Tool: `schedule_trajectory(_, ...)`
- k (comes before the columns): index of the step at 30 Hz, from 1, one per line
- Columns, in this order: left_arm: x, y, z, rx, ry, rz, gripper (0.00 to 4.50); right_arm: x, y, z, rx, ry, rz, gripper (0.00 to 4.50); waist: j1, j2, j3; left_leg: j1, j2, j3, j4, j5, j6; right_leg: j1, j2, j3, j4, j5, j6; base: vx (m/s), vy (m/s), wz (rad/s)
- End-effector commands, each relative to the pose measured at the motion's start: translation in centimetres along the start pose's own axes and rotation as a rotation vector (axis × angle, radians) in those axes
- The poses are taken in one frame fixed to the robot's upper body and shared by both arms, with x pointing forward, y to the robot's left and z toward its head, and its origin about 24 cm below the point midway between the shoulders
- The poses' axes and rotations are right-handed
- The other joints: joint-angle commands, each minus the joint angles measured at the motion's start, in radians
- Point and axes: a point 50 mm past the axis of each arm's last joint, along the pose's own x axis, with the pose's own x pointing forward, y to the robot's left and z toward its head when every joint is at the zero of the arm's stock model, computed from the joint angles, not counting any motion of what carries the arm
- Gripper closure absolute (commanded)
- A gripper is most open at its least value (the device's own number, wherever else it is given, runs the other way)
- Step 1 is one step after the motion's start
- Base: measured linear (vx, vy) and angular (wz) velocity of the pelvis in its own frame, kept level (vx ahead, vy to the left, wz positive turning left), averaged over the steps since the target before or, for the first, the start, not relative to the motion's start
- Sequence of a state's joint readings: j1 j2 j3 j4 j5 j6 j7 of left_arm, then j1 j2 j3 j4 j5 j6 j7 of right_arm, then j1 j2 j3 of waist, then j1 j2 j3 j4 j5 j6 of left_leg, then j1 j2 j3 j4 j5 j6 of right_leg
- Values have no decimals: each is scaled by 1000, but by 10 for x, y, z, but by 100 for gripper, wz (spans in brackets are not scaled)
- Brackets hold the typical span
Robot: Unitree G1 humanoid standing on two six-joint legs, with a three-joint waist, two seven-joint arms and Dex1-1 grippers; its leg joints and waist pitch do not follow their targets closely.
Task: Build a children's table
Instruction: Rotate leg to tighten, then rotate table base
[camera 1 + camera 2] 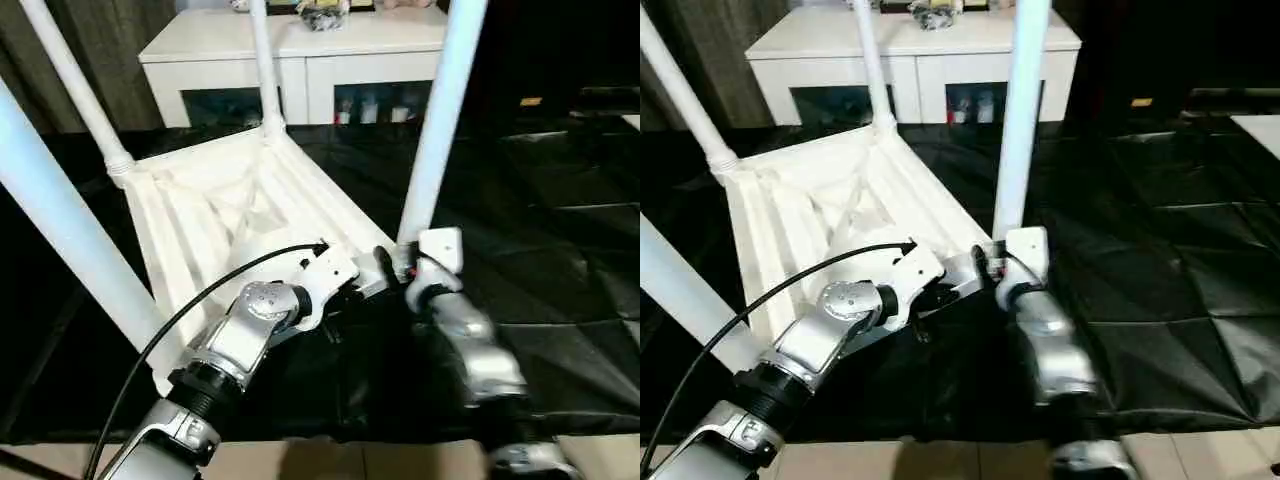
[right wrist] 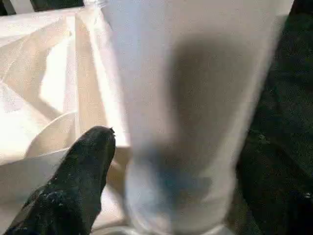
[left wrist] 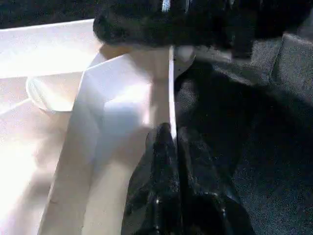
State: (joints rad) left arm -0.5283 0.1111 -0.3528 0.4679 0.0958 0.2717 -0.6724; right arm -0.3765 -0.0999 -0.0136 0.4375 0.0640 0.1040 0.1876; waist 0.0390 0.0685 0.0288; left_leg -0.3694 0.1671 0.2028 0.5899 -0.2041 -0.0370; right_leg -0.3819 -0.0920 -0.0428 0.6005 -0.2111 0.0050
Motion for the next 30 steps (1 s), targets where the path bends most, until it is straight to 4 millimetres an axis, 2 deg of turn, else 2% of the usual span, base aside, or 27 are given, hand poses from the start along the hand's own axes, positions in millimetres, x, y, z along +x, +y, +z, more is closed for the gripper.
schedule_trajectory(1,1,-5,-13,-3,17,-21,450,-13,-16,7,6,-38,114,68,-3,-20,-38,17,61,-32,-86,-286,22,20,-53,41,-92,-226,-152,0,0,0)
schedule_trajectory(2,1,-5,-13,0,12,-19,450,-18,-18,6,4,-35,165,68,0,-21,-38,12,64,-32,-84,-256,37,23,-56,43,-88,-190,-159,0,0,0)
schedule_trajectory(3,1,-5,-13,0,12,-19,450,-18,-18,6,4,-35,165,68,-2,-23,-39,6,61,-34,-84,-241,47,31,-55,39,-85,-176,-164,0,0,0)
schedule_trajectory(5,0,-3,-11,7,-19,5,450,-35,-24,4,-28,-17,312,68,2,-18,-42,4,62,-33,-77,-211,83,32,-59,39,-84,-143,-179,0,0,0)
schedule_trajectory(8,-4,-1,-5,7,-94,18,450,-58,-31,-6,-89,56,470,68,4,-24,-42,-1,64,-33,-73,-186,111,37,-61,37,-82,-136,-194,0,0,0)
schedule_trajectory(9,-4,-1,-5,7,-99,18,450,-59,-31,-7,-93,61,479,68,2,-22,-39,-4,63,-33,-73,-189,118,36,-61,34,-87,-158,-198,0,0,0)
schedule_trajectory(12,-9,-1,-1,9,-148,17,450,-71,-36,-9,-91,92,548,68,-1,-22,-37,-4,62,-33,-71,-197,129,33,-63,34,-91,-232,-195,0,0,0)
schedule_trajectory(13,-11,-1,0,5,-161,11,406,-73,-35,-9,-87,94,573,67,-2,-21,-37,-4,63,-34,-72,-198,127,33,-63,34,-92,-247,-191,0,0,0)
schedule_trajectory(14,-17,-3,1,-6,-180,-5,395,-79,-32,-7,-84,100,631,67,-4,-20,-37,-5,64,-35,-73,-199,125,32,-61,33,-92,-264,-187,0,0,0)
schedule_trajectory(15,-17,-3,1,-6,-180,-5,395,-79,-32,-7,-84,100,631,67,-4,-24,-38,-5,64,-35,-72,-195,127,34,-62,32,-90,-255,-189,0,0,0)
schedule_trajectory(16,-21,-6,1,-19,-183,-28,392,-81,-29,-8,-81,105,658,67,-1,-16,-42,-3,71,-36,-71,-172,134,31,-63,34,-86,-218,-196,0,0,0)
schedule_trajectory(18,-27,-13,1,-32,-186,-68,370,-81,-24,-8,-91,106,676,67,-2,-19,-46,-1,71,-34,-68,-141,139,29,-57,32,-75,-138,-222,0,0,0)
schedule_trajectory(19,-30,-17,1,-41,-190,-88,359,-79,-22,-7,-89,99,674,67,2,-14,-53,1,74,-35,-61,-81,152,29,-56,31,-62,-40,-241,0,0,0)
schedule_trajectory(20,-31,-18,1,-43,-192,-94,353,-78,-21,-7,-88,96,673,67,1,-13,-58,-1,73,-36,-52,-3,179,29,-53,29,-49,79,-261,0,0,0)
schedule_trajectory(22,-40,-29,0,-64,-201,-149,340,-73,-13,-4,-72,70,672,67,4,-22,-61,-5,70,-36,-41,82,221,29,-54,27,-34,189,-285,0,0,0)
schedule_trajectory(23,-44,-33,0,-76,-204,-172,328,-72,-10,-3,-69,63,677,67,5,-22,-60,-7,70,-35,-37,106,244,27,-56,27,-31,207,-291,0,0,0)
schedule_trajectory(24,-48,-36,-1,-84,-206,-184,328,-70,-7,-3,-74,58,672,67,7,-24,-60,-5,71,-33,-33,108,252,22,-55,26,-31,196,-293,0,0,0)
schedule_trajectory(25,-52,-37,-1,-86,-206,-186,309,-69,-3,-2,-74,53,675,67,7,-24,-59,-7,72,-33,-34,104,250,23,-55,26,-29,183,-293,0,0,0)
schedule_trajectory(26,-56,-38,-1,-87,-207,-178,309,-66,2,-1,-77,43,675,67,6,-22,-53,-8,71,-32,-37,72,247,20,-54,25,-35,131,-285,0,0,0)
schedule_trajectory(28,-62,-38,-1,-89,-207,-158,297,-63,8,1,-79,24,673,67,6,-22,-45,-6,73,-30,-47,-20,206,19,-55,27,-46,11,-273,0,0,0)
schedule_trajectory(30,-66,-37,-1,-96,-207,-150,279,-59,14,4,-78,-1,664,67,8,-24,-36,5,74,-28,-62,-155,122,13,-52,32,-62,-136,-244,-26,0,1)
